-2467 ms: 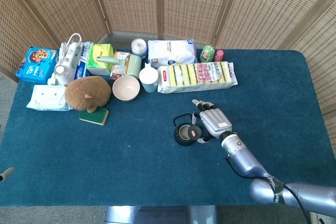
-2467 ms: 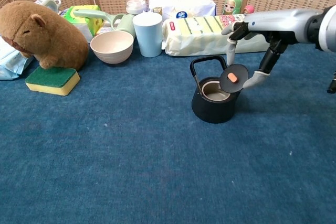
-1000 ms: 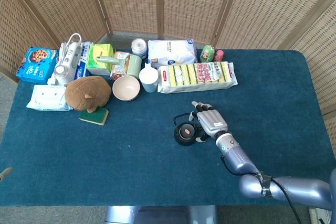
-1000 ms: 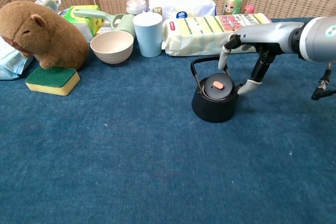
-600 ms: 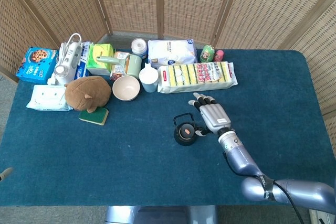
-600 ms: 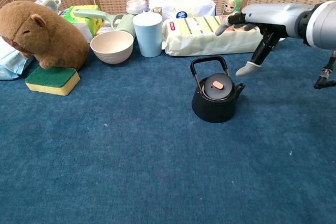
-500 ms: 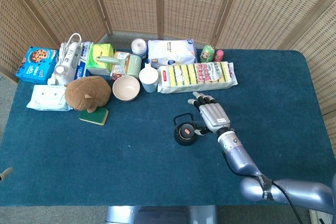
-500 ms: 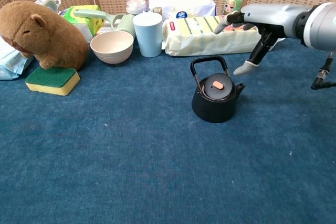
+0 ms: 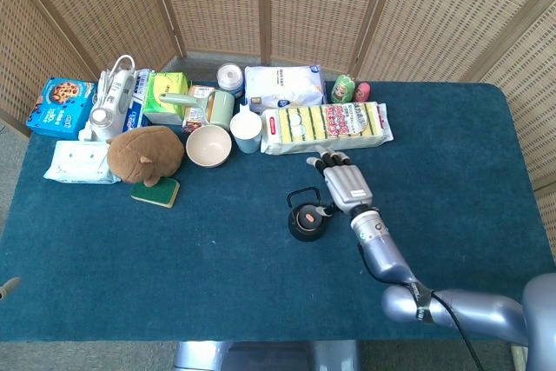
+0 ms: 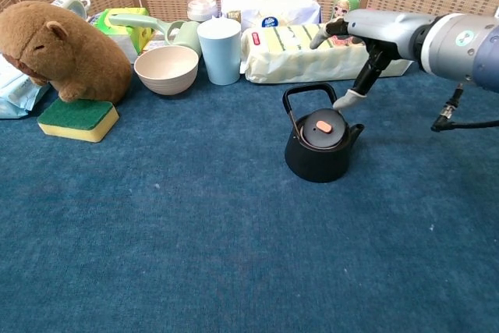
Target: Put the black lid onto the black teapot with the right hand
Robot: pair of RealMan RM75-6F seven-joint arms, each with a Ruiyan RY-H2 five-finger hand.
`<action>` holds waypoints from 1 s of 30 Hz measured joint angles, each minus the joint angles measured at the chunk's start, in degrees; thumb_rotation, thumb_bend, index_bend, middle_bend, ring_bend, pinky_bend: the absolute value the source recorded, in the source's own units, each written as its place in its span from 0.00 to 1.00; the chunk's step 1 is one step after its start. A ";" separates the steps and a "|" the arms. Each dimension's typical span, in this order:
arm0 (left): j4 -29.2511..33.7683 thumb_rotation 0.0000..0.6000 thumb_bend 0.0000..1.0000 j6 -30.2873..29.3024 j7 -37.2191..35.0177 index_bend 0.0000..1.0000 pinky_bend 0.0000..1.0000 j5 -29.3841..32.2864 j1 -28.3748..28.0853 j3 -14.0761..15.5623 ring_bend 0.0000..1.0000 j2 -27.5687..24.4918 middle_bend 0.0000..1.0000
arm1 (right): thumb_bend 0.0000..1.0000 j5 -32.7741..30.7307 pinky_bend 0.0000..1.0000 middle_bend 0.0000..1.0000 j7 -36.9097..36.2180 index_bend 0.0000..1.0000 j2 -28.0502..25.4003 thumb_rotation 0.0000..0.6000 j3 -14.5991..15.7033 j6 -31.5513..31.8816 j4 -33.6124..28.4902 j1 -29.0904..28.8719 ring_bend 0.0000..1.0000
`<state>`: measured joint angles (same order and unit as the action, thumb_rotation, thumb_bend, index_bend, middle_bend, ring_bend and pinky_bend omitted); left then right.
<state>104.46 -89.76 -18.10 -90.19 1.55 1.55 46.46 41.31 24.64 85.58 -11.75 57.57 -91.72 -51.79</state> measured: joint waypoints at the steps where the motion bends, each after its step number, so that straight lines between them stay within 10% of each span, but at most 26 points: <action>1: 0.01 1.00 0.09 0.08 0.04 0.00 0.00 0.01 -0.04 -0.01 0.00 -0.01 0.00 | 0.21 -0.37 0.00 0.00 0.24 0.14 0.16 1.00 -0.11 -0.08 0.26 -0.11 0.00; 30: -0.12 1.00 0.09 -0.18 -0.59 0.00 0.00 -0.03 0.13 0.00 0.00 -0.15 0.00 | 0.21 -0.96 0.00 0.00 1.19 0.14 0.90 1.00 -0.98 -0.97 0.52 0.28 0.00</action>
<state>104.34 -89.94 -18.69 -90.22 1.68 1.55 46.32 40.34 25.84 86.48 -12.73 56.60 -91.19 -51.51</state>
